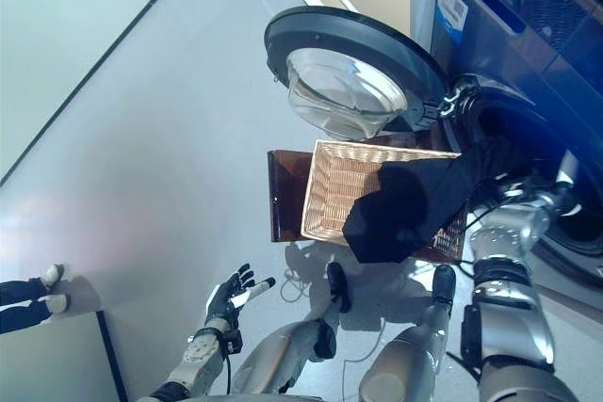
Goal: Pick up the clothes and place them into the washing machine
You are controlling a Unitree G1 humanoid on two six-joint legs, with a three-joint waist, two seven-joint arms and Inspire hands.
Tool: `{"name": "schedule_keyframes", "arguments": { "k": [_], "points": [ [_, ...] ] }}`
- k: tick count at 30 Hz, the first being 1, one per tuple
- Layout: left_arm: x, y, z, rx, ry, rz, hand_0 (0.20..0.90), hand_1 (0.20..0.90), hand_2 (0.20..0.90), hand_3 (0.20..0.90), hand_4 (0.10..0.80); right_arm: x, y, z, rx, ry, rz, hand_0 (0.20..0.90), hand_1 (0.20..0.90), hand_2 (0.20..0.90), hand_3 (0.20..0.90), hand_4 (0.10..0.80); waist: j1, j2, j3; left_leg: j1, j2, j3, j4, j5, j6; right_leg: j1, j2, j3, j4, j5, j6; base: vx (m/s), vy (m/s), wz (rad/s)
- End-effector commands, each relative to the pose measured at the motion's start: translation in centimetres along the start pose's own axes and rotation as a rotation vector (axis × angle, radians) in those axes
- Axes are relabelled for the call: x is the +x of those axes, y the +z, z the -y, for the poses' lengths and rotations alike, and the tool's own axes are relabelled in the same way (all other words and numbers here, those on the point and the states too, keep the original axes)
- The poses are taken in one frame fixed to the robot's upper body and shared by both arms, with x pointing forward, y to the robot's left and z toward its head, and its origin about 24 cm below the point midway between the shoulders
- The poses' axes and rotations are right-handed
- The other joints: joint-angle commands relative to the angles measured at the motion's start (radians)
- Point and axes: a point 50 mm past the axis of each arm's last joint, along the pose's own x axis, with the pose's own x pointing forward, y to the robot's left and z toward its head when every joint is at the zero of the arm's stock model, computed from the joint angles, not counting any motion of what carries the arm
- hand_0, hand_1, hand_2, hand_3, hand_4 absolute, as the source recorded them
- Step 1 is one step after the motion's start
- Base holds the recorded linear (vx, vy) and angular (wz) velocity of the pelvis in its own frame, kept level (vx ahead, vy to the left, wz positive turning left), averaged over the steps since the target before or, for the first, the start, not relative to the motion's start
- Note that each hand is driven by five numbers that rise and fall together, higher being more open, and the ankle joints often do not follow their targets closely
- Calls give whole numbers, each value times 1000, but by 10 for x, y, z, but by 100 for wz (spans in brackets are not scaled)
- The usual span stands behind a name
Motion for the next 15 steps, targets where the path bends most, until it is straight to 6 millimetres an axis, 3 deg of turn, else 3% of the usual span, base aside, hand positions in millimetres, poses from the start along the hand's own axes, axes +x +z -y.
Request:
{"name": "schedule_keyframes", "arguments": {
  "k": [1, 6, 7, 8, 15],
  "points": [
    [10, 19, -14, 37, 93, 64, 900, 900, 900, 900, 800, -24, -21, -29, -183, 273, -20, 200, 200, 200, 200, 300, 8, -31, -71, 56, 30, 13, -7, -41, -102, -30, 23, 2, 117, -16, -52, 52, -41, -16],
    [12, 17, -21, 53, 158, 33, 900, 900, 900, 900, 800, -73, -67, -19, -353, 388, -185, 200, 200, 200, 200, 300, -4, -112, -105, 86, 49, 15, -7, -47, -105, 12, 35, -8, 98, -11, -55, 61, -54, -3],
    [12, 17, -22, 53, 159, 34, 900, 900, 900, 900, 800, -73, -67, -19, -353, 388, -185, 200, 200, 200, 200, 300, -4, -112, -107, 82, 49, 15, -7, -45, -104, 10, 36, -8, 95, -7, -55, 95, -56, -6],
    [13, 19, -24, 65, 175, 34, 900, 900, 900, 900, 800, -85, -78, -13, -385, 402, -235, 200, 200, 200, 200, 300, -4, -140, -125, 96, 55, 12, -7, -48, -105, 29, 39, -16, 87, -7, -54, 90, -42, -5],
    [12, 16, -35, 123, 209, 9, 900, 900, 900, 900, 800, -118, -114, 5, -416, 406, -416, 200, 200, 200, 200, 300, 6, -220, -181, 162, 70, 13, -7, -65, -106, 102, 56, -25, 63, -10, -52, 97, -32, -4]
  ]
}}
